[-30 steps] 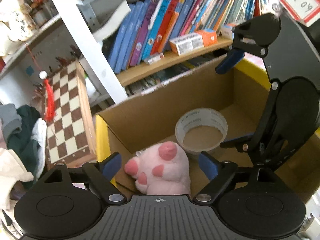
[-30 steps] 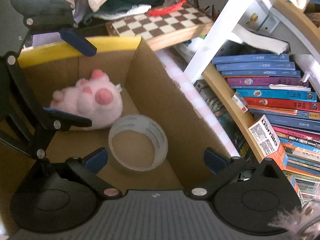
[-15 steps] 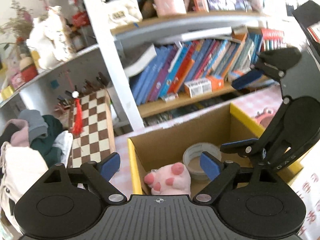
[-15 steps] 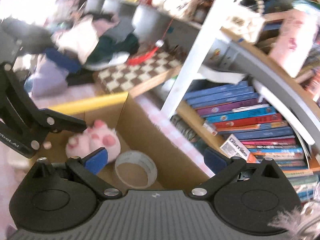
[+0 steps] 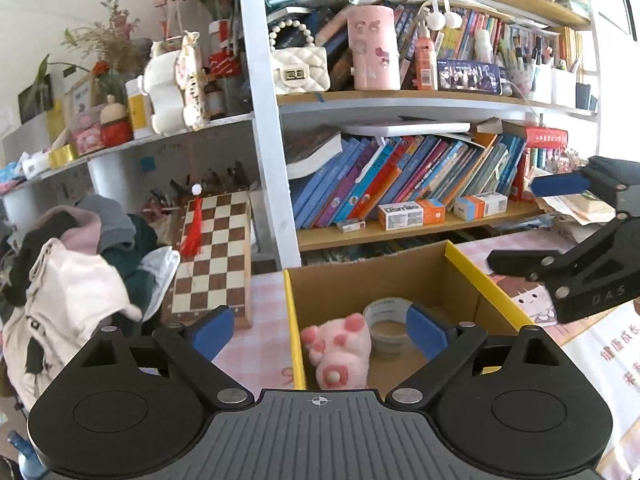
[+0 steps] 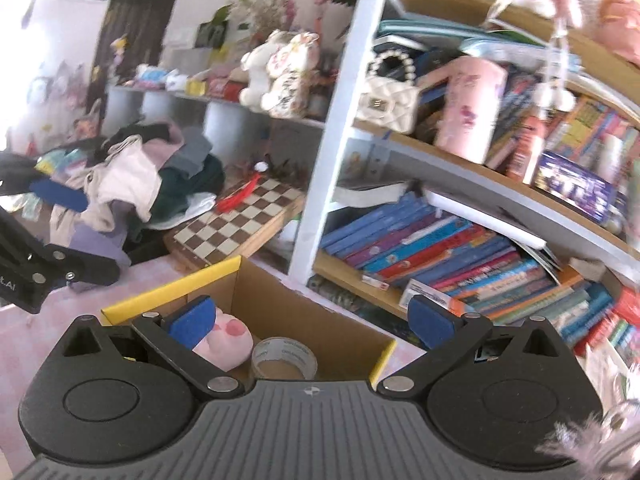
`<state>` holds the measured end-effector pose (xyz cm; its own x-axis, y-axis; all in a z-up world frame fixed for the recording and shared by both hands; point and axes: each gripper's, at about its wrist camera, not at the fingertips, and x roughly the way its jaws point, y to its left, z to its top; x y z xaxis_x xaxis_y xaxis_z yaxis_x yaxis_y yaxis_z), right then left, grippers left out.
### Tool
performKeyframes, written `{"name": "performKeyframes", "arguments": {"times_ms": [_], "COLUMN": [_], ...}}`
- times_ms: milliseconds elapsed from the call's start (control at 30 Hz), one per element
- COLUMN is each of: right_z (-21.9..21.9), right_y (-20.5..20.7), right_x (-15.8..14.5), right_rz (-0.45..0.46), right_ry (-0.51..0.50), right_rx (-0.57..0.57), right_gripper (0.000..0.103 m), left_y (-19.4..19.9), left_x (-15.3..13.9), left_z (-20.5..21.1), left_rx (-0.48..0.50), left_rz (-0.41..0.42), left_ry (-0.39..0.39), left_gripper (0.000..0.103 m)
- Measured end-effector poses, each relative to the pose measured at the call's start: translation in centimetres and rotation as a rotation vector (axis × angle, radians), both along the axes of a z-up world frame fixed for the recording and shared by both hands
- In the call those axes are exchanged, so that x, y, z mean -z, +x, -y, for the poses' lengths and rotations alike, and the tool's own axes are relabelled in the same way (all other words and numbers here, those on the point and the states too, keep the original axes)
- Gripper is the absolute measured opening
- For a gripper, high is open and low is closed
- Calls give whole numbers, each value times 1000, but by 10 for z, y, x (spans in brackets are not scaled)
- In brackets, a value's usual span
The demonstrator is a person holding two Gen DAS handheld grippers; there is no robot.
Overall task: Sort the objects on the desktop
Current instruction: 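Withdraw both tools from the box back toward the table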
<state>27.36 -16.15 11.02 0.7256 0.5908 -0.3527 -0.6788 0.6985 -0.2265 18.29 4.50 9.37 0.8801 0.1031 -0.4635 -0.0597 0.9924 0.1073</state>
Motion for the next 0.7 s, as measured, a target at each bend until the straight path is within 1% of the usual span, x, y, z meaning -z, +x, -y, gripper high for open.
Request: {"name": "performKeyframes", "arguments": {"times_ms": [200, 533, 700], "right_z": [18, 37, 42], "right_y": [-32, -79, -105], "right_x": [8, 36, 54], "right_rz": [-34, -131, -188], "right_ry": [80, 77, 72], "right_rx": [117, 297, 360], "right_gripper": [103, 103, 103], "left_y": [-33, -71, -87], "left_x": [7, 27, 40], "left_z": [-8, -18, -19], "left_rx": [-10, -39, -49], "left_rz": [-3, -32, -59], "left_ry": [-17, -67, -91], "left_gripper": [95, 95, 95]}}
